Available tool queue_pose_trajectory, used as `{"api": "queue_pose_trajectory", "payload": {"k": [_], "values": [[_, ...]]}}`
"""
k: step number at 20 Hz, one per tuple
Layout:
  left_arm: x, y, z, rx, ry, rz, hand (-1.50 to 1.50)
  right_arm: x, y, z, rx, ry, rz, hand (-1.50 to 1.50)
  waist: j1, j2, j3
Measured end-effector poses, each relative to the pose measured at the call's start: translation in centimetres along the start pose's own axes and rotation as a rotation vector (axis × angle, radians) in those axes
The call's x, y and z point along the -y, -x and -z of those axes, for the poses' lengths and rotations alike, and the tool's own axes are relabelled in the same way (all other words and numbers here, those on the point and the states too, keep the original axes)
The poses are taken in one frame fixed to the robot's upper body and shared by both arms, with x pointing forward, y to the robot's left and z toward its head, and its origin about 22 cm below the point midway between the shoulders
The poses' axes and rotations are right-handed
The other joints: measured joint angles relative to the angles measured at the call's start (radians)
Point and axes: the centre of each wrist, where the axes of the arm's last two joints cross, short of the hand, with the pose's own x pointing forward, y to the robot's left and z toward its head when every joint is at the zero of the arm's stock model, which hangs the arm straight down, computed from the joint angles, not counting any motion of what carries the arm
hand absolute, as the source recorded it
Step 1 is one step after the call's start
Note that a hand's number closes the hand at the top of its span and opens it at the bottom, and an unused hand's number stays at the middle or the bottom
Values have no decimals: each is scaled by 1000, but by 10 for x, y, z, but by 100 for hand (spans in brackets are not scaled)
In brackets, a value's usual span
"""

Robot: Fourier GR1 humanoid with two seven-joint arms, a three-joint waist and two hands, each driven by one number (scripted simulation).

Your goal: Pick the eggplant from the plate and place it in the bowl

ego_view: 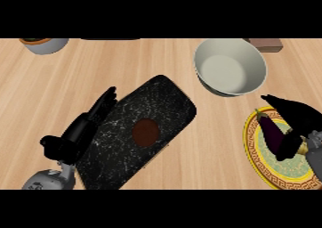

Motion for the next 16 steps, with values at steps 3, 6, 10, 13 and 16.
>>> {"api": "queue_pose_trajectory", "payload": {"k": [3, 6, 10, 13, 16], "values": [[0, 8, 2, 3, -10, 6, 0, -9, 6, 9, -25, 8, -2, -150, 0, 1, 0], [0, 5, 5, -2, -5, 7, 0, -14, 17, 19, -50, -11, -5, -150, 1, 1, 0], [0, 9, 6, 0, 2, 0, 0, -22, 24, 33, -59, -24, 6, -150, 2, 1, 0], [6, 8, 3, 2, 2, -1, 0, -27, 30, 38, -58, -28, 7, -150, 1, 1, 0], [10, 13, 4, 1, 1, 0, 0, -23, 27, 43, -50, -24, 16, -150, 1, 1, 0]]}}
